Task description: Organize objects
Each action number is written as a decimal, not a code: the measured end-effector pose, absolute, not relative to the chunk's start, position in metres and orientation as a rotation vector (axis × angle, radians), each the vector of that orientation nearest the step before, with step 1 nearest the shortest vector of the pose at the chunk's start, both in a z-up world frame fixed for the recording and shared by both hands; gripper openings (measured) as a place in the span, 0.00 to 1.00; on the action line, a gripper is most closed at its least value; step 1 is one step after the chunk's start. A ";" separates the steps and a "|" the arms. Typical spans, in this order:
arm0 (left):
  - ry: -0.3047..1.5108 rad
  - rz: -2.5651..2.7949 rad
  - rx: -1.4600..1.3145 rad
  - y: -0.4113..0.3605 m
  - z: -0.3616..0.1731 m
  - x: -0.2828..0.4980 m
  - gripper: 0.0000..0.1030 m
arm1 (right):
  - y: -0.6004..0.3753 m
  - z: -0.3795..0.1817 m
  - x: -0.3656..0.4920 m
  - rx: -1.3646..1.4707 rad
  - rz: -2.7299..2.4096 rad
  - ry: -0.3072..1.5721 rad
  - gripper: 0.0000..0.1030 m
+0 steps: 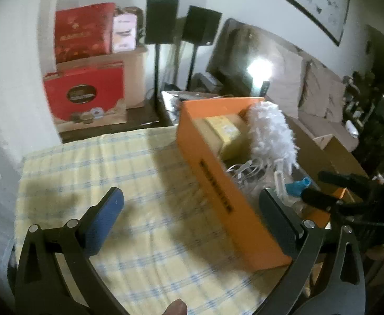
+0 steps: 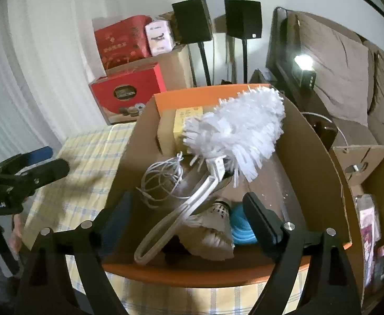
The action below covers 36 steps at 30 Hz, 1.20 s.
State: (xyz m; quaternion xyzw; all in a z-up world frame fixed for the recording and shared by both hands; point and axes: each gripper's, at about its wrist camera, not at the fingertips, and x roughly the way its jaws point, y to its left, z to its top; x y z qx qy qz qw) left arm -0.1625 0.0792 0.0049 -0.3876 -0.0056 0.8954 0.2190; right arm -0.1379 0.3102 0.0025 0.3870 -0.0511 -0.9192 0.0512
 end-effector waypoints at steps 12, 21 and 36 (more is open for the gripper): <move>-0.169 2.595 -1.139 0.034 0.000 -0.123 1.00 | 0.290 0.013 -0.125 1.121 -2.802 -0.114 0.99; -0.224 2.620 -1.143 0.024 0.000 -0.093 1.00 | 0.281 0.014 -0.106 1.107 -2.816 -0.094 0.99; -0.246 2.683 -1.126 0.012 0.005 -0.054 1.00 | 0.277 0.003 -0.065 1.128 -2.850 -0.035 0.99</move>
